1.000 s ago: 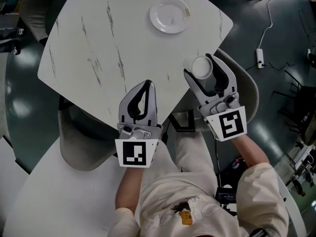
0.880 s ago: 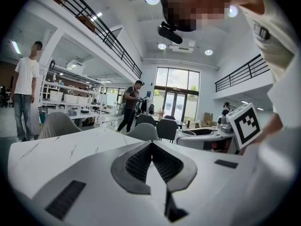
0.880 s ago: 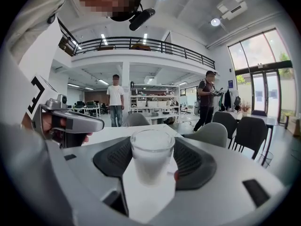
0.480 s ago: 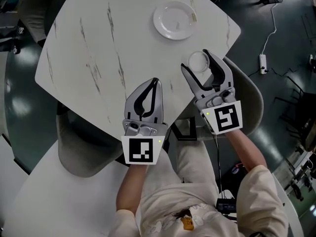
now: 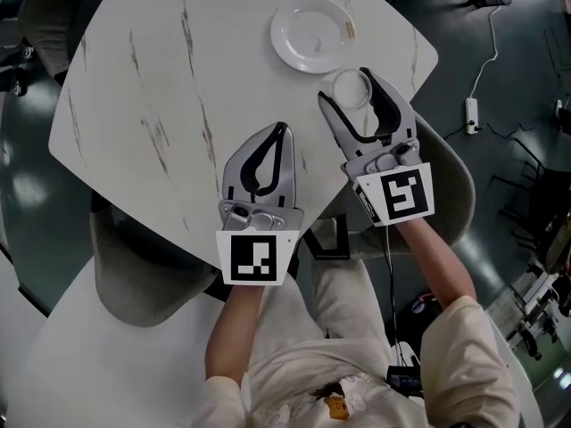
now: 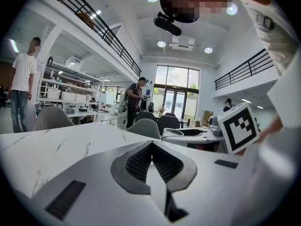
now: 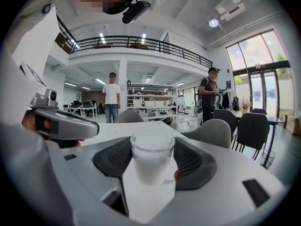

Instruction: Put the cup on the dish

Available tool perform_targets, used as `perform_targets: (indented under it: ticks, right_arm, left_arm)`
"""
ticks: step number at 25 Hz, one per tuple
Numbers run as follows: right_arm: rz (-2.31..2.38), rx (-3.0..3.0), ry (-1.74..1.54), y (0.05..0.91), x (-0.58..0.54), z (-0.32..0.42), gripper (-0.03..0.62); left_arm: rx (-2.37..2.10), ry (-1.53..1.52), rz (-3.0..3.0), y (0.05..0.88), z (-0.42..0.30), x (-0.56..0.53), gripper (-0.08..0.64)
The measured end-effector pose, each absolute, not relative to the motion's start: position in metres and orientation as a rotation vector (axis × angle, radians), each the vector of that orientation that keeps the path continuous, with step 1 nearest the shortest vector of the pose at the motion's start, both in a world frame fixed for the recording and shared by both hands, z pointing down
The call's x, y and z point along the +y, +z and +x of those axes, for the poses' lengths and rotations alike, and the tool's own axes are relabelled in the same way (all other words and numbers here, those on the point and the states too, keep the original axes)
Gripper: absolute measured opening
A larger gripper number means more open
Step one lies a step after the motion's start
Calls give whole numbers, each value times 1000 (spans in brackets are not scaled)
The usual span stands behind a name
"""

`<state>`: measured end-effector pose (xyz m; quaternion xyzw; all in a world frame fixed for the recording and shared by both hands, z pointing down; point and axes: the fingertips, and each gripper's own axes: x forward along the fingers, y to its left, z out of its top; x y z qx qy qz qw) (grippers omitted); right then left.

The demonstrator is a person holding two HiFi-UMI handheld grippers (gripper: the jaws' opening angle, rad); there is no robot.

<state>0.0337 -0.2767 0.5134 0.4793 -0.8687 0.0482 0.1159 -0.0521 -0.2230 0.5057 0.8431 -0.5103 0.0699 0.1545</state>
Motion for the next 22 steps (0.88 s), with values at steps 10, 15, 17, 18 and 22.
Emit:
perform_targets:
  ticks: [10, 15, 17, 18, 22]
  right_arm:
    - [1408, -2533, 133, 530, -309, 32, 272]
    - [1441, -2516, 132, 540, -325, 31, 272]
    - [1459, -2511, 156, 547, -330, 31, 272]
    - [1467, -2507, 161, 550, -333, 31, 272]
    - [1494, -2483, 166, 560, -345, 31, 272]
  left_arm:
    - [-1483, 174, 2407, 518, -51, -246, 3]
    - [-1499, 156, 2389, 522, -53, -254, 3]
    - [-1505, 152, 2388, 524, -53, -256, 3]
    - [-1504, 152, 2391, 525, -53, -257, 3]
    - [-1507, 149, 2408, 530, -50, -261, 3]
